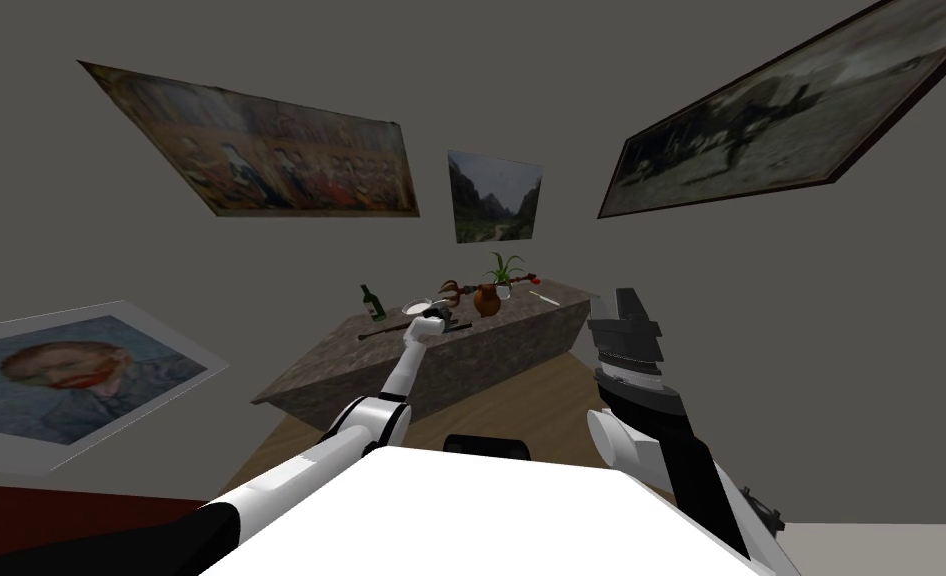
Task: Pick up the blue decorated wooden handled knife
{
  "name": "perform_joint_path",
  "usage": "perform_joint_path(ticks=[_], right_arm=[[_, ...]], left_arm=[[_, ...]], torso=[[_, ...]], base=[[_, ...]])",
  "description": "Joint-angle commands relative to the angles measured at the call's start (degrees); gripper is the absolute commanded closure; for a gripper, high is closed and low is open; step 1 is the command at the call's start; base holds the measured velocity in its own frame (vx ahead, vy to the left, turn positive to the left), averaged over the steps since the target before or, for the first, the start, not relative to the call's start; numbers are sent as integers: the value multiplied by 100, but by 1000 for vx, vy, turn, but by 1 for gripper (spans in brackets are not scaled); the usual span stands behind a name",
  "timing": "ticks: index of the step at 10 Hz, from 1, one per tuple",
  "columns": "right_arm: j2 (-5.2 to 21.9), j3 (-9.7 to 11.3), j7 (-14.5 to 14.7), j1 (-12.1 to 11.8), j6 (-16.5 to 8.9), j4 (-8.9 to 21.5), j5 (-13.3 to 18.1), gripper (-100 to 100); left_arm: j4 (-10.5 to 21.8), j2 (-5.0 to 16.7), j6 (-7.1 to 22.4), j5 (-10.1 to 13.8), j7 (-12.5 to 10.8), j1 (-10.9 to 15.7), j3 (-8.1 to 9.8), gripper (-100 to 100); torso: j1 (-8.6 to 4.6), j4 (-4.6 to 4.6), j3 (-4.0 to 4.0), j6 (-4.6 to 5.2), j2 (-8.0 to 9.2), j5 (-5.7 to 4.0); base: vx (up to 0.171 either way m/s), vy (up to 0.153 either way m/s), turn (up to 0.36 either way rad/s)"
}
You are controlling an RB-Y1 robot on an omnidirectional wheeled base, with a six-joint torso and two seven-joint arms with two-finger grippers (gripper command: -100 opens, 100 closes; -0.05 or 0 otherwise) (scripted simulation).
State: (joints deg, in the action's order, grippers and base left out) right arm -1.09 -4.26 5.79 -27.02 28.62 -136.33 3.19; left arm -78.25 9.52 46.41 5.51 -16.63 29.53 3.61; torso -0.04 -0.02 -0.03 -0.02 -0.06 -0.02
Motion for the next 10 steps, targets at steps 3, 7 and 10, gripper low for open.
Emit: perform_joint_path(ticks=[3, 7, 10], right_arm=[[0, 0, 0, 0, 0, 0, 0, 0], [0, 0, 0, 0, 0, 0, 0, 0], [0, 0, 0, 0, 0, 0, 0, 0]], left_arm=[[330, -32, 594, 54, -191, 291, 30, -100], [800, -61, 1272, 141, -431, 657, 73, -100], [1243, -85, 1775, 223, -664, 980, 116, -100]], torso=[[-1, -1, -2, 0, -3, 0], [0, -2, -4, 0, -7, 0], [6, -3, -5, -2, -8, 1]], base=[[16, -17, 3], [22, -13, 1], [35, -2, 1]])
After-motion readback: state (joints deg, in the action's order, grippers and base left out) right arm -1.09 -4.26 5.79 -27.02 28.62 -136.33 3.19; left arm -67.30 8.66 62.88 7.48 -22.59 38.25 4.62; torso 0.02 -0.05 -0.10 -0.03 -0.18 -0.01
